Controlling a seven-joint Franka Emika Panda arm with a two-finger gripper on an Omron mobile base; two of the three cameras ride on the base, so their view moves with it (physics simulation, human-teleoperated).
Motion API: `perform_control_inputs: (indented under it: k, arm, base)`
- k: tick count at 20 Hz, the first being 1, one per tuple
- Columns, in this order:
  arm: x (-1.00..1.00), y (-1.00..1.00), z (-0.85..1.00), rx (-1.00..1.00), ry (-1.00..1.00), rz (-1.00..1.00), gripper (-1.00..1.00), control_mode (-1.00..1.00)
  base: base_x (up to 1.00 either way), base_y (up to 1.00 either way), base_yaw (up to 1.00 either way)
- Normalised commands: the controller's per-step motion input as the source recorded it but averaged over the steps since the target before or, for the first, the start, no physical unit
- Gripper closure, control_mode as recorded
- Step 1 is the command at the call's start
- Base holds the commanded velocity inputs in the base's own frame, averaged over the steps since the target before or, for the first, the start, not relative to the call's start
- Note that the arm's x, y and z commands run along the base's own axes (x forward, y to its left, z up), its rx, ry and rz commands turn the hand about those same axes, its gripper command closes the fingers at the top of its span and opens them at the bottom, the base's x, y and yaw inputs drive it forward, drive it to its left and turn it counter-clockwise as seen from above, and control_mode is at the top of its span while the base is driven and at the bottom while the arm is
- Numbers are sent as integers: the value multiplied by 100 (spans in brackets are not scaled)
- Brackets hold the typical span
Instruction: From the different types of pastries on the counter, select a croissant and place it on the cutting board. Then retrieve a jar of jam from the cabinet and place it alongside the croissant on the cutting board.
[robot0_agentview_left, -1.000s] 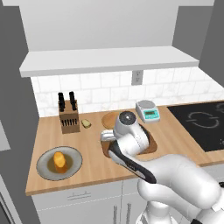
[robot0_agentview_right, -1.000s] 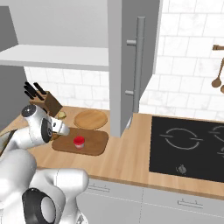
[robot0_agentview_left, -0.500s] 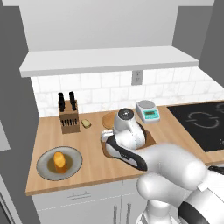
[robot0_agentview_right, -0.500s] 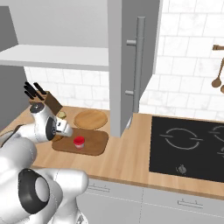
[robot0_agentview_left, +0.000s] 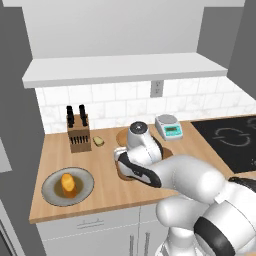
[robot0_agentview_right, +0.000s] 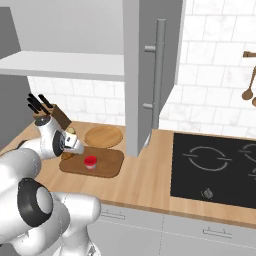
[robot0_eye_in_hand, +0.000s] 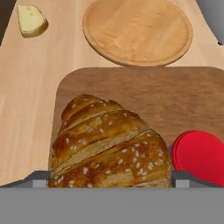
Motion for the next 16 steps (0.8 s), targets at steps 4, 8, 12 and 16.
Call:
perform_control_inputs:
  k: [4,8,12,16]
  arm:
    - [0,0,-18,0,10,0,100,-100]
    - [0,0,-6,0,9,0,100,-100]
    - [6,0,-9,0,4,0,100,-100]
    - [22,-6,-6,0,4,0,100,-100]
  base:
    - [0,0,0]
    - [0,0,0]
    - [0,0,0]
    - [0,0,0]
